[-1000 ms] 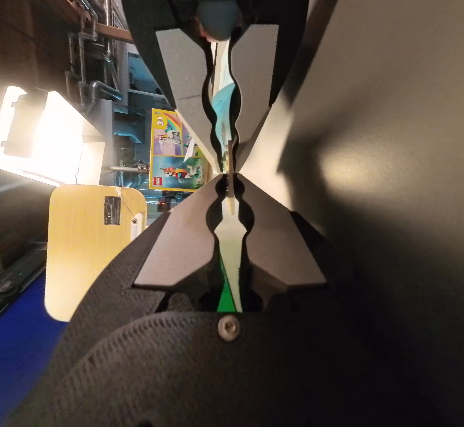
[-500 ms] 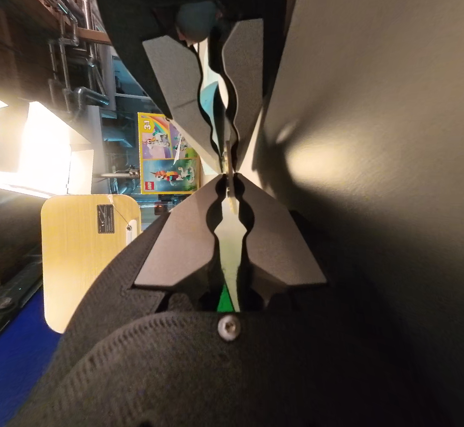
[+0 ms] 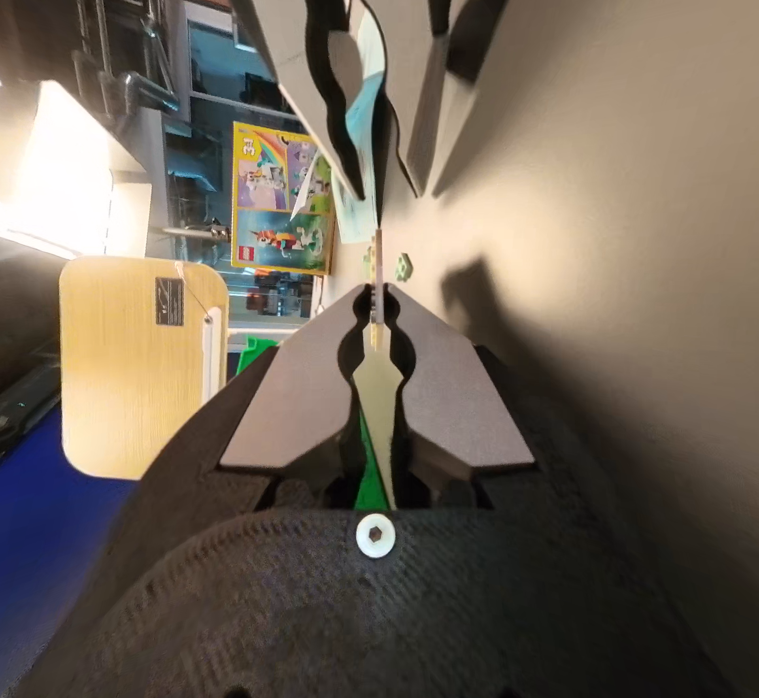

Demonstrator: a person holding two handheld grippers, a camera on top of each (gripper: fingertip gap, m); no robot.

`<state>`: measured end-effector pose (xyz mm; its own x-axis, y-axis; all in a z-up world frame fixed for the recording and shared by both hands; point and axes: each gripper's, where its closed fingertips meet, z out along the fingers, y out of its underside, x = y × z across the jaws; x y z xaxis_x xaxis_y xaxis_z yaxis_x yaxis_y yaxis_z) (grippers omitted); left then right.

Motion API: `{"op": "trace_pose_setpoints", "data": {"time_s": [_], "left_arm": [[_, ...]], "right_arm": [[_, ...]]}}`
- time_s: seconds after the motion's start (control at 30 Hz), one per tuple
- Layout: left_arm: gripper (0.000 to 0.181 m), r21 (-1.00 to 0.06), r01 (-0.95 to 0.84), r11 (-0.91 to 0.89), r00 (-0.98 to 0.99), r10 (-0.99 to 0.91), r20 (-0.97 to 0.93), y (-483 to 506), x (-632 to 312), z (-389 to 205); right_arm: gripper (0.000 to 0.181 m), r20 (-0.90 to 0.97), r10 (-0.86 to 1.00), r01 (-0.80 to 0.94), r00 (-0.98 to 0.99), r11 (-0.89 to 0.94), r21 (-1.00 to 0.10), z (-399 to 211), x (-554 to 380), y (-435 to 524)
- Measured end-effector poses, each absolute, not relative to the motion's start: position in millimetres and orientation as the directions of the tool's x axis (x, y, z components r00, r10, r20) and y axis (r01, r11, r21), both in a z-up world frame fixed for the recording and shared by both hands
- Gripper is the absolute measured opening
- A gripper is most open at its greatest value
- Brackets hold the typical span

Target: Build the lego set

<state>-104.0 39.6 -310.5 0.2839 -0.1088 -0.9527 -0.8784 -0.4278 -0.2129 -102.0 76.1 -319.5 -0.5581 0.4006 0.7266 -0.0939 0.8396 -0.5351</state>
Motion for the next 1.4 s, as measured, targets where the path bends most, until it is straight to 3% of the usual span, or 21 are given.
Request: {"op": "trace_pose_setpoints", "data": {"time_s": [0.1, 0.13, 0.27, 0.4, 0.67, 0.83, 1.0, 1.07, 1.2, 1.3, 1.33, 1.4], "left_arm": [[0.004, -0.264, -0.863, -0.431, 0.331, -0.085, -0.94, 37.7, -106.3, -307.9], [0.004, -0.278, -0.858, -0.432, 0.344, -0.081, -0.935, 38.8, -107.6, -307.6], [0.004, -0.325, -0.844, -0.426, 0.399, -0.094, -0.912, 42.1, -107.0, -310.1], [0.004, -0.304, -0.851, -0.428, 0.387, -0.119, -0.915, 42.8, -105.3, -314.3], [0.004, -0.312, -0.853, -0.417, 0.39, -0.113, -0.914, 43.3, -102.9, -312.4], [0.004, -0.297, -0.861, -0.413, 0.381, -0.135, -0.915, 43.0, -100.1, -314.6], [0.004, -0.24, -0.885, -0.398, 0.339, -0.199, -0.92, 44.8, -93.8, -323.5], [0.004, -0.239, -0.891, -0.387, 0.335, -0.203, -0.92, 45.1, -91.7, -323.6], [0.004, -0.253, -0.883, -0.397, 0.348, -0.191, -0.918, 45.3, -94.1, -322.8], [0.004, -0.31, -0.863, -0.399, 0.39, -0.136, -0.911, 46.3, -98.8, -315.2], [0.004, -0.331, -0.848, -0.414, 0.41, -0.118, -0.904, 45.7, -103.1, -313.6], [0.004, -0.375, -0.829, -0.416, 0.447, -0.087, -0.89, 45.0, -106.6, -309.1]], "right_arm": [[0.036, 0.558, 0.538, -0.055, -0.632, 0.687, -0.725, -305.9, -102.5, 70.9], [0.038, 0.545, 0.548, -0.062, -0.635, 0.667, -0.742, -299.8, -104.4, 68.9], [0.04, 0.764, 0.352, -0.179, -0.542, 0.839, -0.514, -303.3, -112.4, 56.2], [0.038, 0.849, 0.202, -0.208, -0.489, 0.918, -0.338, -317.0, -118.2, 43.0], [0.008, 0.889, 0.15, -0.201, -0.432, 0.945, -0.257, -319.3, -126.6, 44.4], [0.008, 0.898, 0.09, -0.223, -0.431, 0.954, -0.202, -322.1, -126.5, 44.8], [0.01, 0.899, -0.215, -0.31, -0.381, 0.946, 0.095, -333.2, -119.9, 47.5], [0.01, 0.889, -0.268, -0.323, -0.372, 0.935, 0.146, -333.5, -118.0, 48.0], [0.01, 0.904, -0.214, -0.317, -0.37, 0.944, 0.094, -332.0, -119.8, 47.5], [0.012, 0.895, 0.052, -0.282, -0.442, 0.94, -0.194, -323.8, -120.7, 46.8], [0.03, 0.858, 0.139, -0.246, -0.494, 0.925, -0.291, -322.4, -120.9, 49.2], [0.046, 0.773, 0.302, -0.169, -0.558, 0.87, -0.463, -317.2, -122.9, 54.7]]}}
